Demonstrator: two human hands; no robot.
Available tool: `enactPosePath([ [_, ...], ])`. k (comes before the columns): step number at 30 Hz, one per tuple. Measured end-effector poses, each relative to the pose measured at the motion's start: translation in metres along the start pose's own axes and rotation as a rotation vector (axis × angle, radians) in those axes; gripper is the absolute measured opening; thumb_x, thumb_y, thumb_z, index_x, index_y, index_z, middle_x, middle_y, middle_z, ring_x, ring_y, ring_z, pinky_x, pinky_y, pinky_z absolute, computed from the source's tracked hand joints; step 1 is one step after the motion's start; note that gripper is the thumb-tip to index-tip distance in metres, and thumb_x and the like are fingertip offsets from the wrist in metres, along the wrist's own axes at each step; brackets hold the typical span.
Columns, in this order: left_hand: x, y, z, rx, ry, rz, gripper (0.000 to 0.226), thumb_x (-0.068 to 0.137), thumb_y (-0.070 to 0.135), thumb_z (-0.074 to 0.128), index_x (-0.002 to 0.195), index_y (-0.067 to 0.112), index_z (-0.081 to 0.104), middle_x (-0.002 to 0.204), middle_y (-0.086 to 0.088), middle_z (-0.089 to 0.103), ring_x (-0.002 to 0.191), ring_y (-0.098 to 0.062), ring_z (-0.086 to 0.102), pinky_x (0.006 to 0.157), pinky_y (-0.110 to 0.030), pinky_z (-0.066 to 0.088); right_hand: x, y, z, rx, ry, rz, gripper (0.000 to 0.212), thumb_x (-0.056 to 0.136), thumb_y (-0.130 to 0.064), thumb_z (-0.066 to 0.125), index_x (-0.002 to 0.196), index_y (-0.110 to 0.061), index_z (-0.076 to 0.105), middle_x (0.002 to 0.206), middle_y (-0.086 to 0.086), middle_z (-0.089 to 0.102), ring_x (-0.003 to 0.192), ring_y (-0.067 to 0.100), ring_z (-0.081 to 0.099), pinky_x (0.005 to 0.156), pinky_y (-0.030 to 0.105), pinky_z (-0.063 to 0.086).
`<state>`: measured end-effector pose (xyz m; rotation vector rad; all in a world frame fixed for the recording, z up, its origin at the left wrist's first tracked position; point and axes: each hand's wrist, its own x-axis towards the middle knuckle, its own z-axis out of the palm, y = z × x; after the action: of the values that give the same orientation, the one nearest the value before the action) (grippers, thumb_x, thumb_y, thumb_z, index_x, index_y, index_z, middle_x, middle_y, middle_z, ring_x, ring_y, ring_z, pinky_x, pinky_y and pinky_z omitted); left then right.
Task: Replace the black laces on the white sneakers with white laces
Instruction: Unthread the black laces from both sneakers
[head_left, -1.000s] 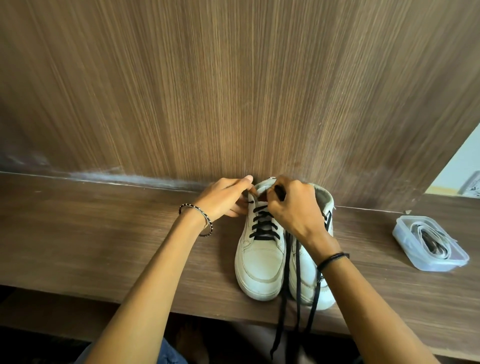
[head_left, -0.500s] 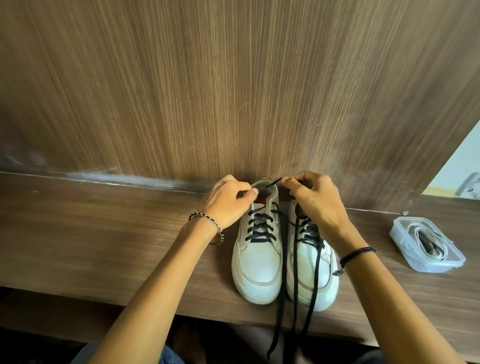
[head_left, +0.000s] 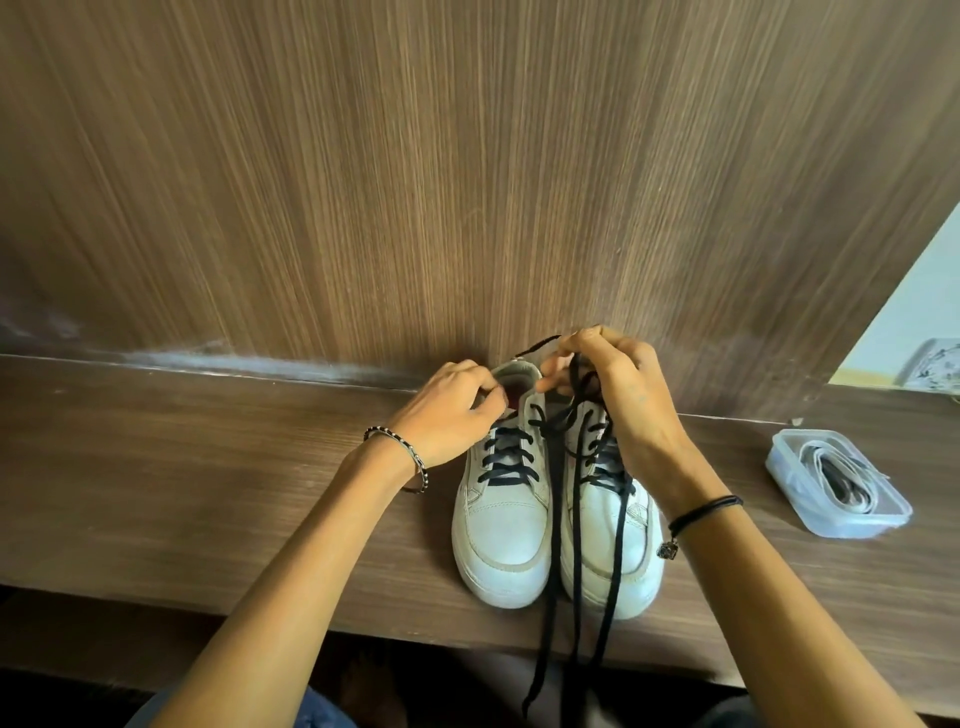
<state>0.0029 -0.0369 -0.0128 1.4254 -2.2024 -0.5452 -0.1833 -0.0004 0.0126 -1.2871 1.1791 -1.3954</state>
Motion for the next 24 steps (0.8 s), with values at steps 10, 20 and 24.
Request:
enactPosePath([
  [10,-0.002,0.001,0.002,-0.022,-0.055,0.067,0.019,0.101,0.024,0.059,0.108,0.020,0.076,0.121,0.007,0.063,0.138,-0.010,0.035,0.114,-0.030,0.029,-0.002,-0.007,0.000,0.192,-0.079,-0.101,0.032,0.101,-0.014,0.042,0.077,-0.007,0.061,0.076,0.020,0.069,0.066,0.034,0.065,0.070,0.036,0.055],
  [20,-0.003,0.005,-0.003,-0.072,-0.021,-0.063,0.021,0.100,0.027,0.057,0.104,0.021,0.077,0.144,0.000,0.059,0.135,-0.010,0.049,0.088,-0.014,0.031,0.003,0.015,-0.002,-0.286,-0.023,-0.139,0.014,0.100,-0.018,0.062,0.097,-0.007,0.071,0.083,0.000,0.076,0.072,0.010,0.067,0.069,0.026,0.053],
  [24,0.000,0.000,0.000,-0.121,-0.011,-0.128,0.019,0.095,0.029,0.061,0.094,0.022,0.079,0.150,0.006,0.054,0.130,-0.009,0.053,0.090,-0.021,0.033,0.006,0.026,0.000,-0.717,-0.257,-0.278,0.033,0.096,0.003,0.053,0.119,-0.015,0.068,0.092,-0.021,0.071,0.079,-0.002,0.065,0.072,0.016,0.051],
])
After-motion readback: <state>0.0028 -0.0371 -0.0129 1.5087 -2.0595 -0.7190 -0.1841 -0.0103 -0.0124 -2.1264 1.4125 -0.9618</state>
